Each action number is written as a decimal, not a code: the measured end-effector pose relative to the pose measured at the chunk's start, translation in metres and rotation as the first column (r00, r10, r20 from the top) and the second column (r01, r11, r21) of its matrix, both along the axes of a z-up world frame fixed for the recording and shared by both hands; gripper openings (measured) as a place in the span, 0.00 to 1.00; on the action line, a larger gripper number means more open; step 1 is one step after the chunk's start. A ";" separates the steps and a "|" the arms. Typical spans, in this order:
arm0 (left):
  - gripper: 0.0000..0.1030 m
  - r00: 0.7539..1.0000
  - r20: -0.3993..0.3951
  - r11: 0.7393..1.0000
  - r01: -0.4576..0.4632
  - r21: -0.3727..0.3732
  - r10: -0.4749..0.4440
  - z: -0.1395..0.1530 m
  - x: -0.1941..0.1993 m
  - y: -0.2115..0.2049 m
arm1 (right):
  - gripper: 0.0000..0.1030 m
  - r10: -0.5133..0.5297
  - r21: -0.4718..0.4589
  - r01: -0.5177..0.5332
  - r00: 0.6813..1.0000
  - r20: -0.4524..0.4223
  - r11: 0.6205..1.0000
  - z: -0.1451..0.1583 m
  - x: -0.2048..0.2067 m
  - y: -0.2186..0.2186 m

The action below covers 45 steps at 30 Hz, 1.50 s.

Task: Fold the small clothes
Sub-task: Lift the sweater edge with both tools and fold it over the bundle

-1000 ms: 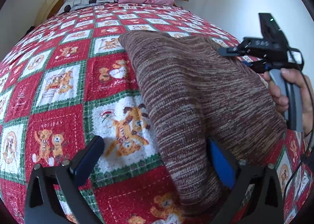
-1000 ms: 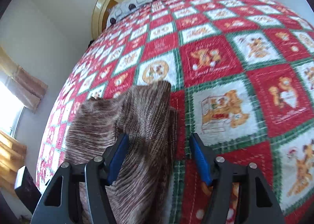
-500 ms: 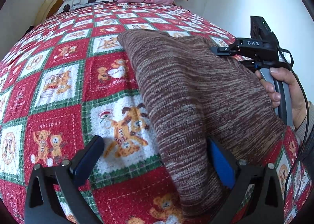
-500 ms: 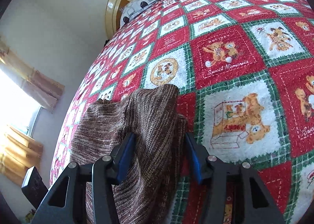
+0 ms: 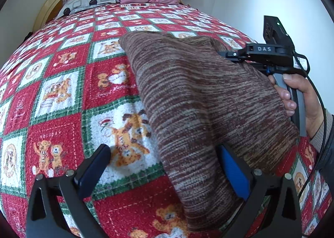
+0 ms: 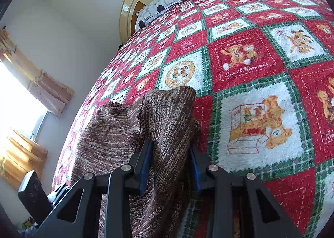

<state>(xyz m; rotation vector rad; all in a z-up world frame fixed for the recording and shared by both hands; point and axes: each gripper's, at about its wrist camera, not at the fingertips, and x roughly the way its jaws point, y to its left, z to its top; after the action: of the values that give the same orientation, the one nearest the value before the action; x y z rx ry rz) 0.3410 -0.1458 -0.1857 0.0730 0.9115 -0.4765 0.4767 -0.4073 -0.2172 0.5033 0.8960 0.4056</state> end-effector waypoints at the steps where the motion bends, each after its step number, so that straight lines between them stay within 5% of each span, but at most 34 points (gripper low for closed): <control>1: 0.99 1.000 -0.002 1.000 0.004 -0.003 -0.004 0.000 0.000 0.000 | 0.34 0.001 -0.001 -0.001 1.000 -0.001 1.000 0.000 0.000 0.001; 9: 0.80 0.998 -0.028 0.997 0.061 -0.042 -0.063 0.005 -0.005 -0.007 | 0.34 0.004 0.003 -0.004 1.000 -0.026 1.000 0.001 0.005 0.002; 11: 0.60 0.996 -0.035 0.995 0.080 -0.062 -0.082 0.007 -0.005 -0.007 | 0.33 0.000 -0.002 0.000 1.000 -0.029 1.000 0.002 0.005 0.003; 12: 0.49 0.991 -0.064 0.989 0.107 -0.105 -0.114 0.007 -0.006 -0.007 | 0.23 0.000 0.023 0.001 0.999 -0.037 1.000 0.002 0.005 0.003; 19: 0.25 0.996 -0.033 0.989 0.072 -0.126 -0.077 0.015 -0.014 0.000 | 0.19 -0.050 0.005 0.050 0.999 -0.001 0.999 0.020 -0.008 0.015; 31: 0.21 0.997 0.035 0.979 0.068 -0.190 -0.063 0.052 -0.046 0.035 | 0.19 -0.026 0.011 0.025 0.996 0.082 1.000 0.064 -0.044 0.055; 45: 0.21 0.997 0.073 0.977 0.000 -0.215 0.016 0.073 -0.082 0.097 | 0.18 0.058 0.051 -0.064 0.993 0.104 0.997 0.080 -0.071 0.132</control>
<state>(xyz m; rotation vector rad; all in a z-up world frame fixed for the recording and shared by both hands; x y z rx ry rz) 0.2589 -0.0486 -0.1123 -0.1097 0.7823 -0.5593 0.4059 -0.2753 -0.1368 0.5014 0.8039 0.5082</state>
